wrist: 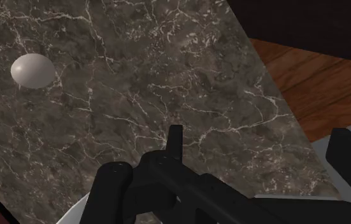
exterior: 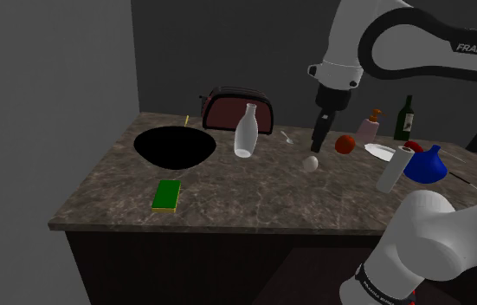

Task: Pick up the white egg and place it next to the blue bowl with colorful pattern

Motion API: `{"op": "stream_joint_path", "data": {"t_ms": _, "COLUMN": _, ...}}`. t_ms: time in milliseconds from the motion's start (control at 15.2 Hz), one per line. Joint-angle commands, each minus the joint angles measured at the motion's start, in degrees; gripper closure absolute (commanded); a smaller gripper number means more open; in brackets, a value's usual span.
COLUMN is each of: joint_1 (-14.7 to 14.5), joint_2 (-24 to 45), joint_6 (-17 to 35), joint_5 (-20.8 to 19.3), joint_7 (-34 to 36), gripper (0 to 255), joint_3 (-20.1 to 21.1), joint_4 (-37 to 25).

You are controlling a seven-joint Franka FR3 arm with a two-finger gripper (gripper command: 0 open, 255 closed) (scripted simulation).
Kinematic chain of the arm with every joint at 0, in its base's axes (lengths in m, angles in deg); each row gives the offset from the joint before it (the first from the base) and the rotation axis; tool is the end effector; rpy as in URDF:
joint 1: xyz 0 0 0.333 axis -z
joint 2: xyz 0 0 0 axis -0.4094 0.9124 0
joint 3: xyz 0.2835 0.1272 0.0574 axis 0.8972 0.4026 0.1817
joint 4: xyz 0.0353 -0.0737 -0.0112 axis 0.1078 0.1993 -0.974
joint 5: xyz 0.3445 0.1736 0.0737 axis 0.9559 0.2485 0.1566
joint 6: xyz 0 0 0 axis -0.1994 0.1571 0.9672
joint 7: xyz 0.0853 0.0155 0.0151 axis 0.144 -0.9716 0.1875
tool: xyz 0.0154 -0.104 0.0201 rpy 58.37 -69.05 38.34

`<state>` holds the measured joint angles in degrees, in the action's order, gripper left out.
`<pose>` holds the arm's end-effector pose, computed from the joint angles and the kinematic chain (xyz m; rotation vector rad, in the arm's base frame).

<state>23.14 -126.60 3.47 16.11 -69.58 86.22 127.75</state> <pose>0.2947 0.0232 0.5810 2.9853 0.2995 -0.0365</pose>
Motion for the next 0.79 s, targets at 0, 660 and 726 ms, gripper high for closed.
{"op": "stream_joint_path", "data": {"t_ms": 0, "joint_1": 0.0, "joint_2": 0.0, "joint_6": 0.0, "joint_5": 0.0, "joint_7": 0.0, "gripper": 0, "joint_3": 0.0, "joint_4": 0.0}}
{"op": "stream_joint_path", "data": {"t_ms": 660, "joint_1": 3.2, "joint_2": 3.6, "joint_6": 13.1, "joint_5": -12.6, "joint_7": -12.9, "gripper": 0, "joint_3": -8.7, "joint_4": 10.0}}
{"op": "stream_joint_path", "data": {"t_ms": 726, "joint_1": 3.7, "joint_2": 4.5, "joint_6": 14.7, "joint_5": -14.0, "joint_7": -14.1, "gripper": 0, "joint_3": -9.6, "joint_4": 10.6}}
